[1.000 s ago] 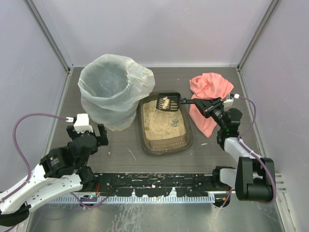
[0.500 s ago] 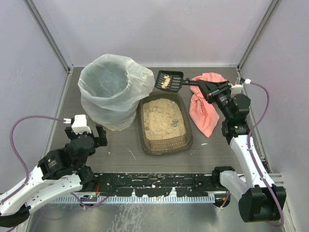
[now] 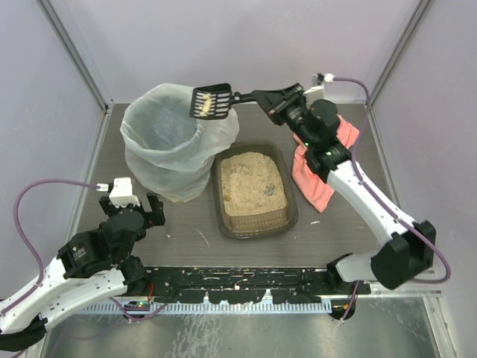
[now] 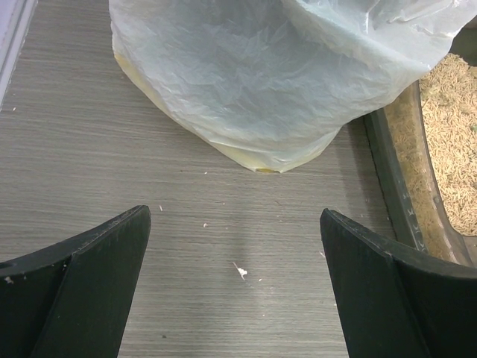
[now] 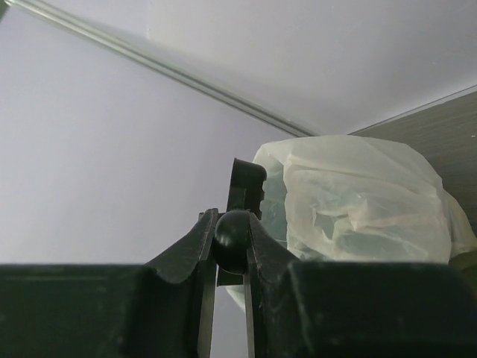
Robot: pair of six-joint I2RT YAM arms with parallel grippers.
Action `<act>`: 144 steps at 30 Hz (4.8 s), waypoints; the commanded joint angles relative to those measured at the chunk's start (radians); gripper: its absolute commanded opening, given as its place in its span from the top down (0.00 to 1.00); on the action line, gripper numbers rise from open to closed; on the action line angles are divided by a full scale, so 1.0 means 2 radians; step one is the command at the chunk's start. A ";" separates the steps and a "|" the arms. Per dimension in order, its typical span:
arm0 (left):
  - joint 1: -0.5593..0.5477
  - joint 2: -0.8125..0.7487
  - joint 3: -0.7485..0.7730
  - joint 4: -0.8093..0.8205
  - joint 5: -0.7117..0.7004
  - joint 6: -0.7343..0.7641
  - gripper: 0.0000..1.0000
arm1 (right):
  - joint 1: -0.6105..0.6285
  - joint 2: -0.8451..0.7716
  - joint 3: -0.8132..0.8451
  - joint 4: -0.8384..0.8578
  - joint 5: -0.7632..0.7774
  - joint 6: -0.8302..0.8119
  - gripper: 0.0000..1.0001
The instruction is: Clean the litter box
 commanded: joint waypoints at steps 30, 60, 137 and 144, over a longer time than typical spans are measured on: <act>-0.002 -0.005 0.000 0.021 0.002 0.001 0.01 | 0.164 0.230 0.323 -0.010 -0.095 -0.631 0.99; -0.002 0.012 0.002 0.023 0.003 0.003 0.01 | 0.186 0.047 0.259 -0.062 0.039 -0.554 0.99; -0.002 0.007 -0.001 0.028 0.015 0.010 0.01 | 0.087 0.114 0.035 -0.243 0.146 -0.418 0.99; -0.002 0.008 0.000 0.029 0.015 0.010 0.01 | 0.038 0.088 -0.009 -0.208 0.079 -0.376 0.99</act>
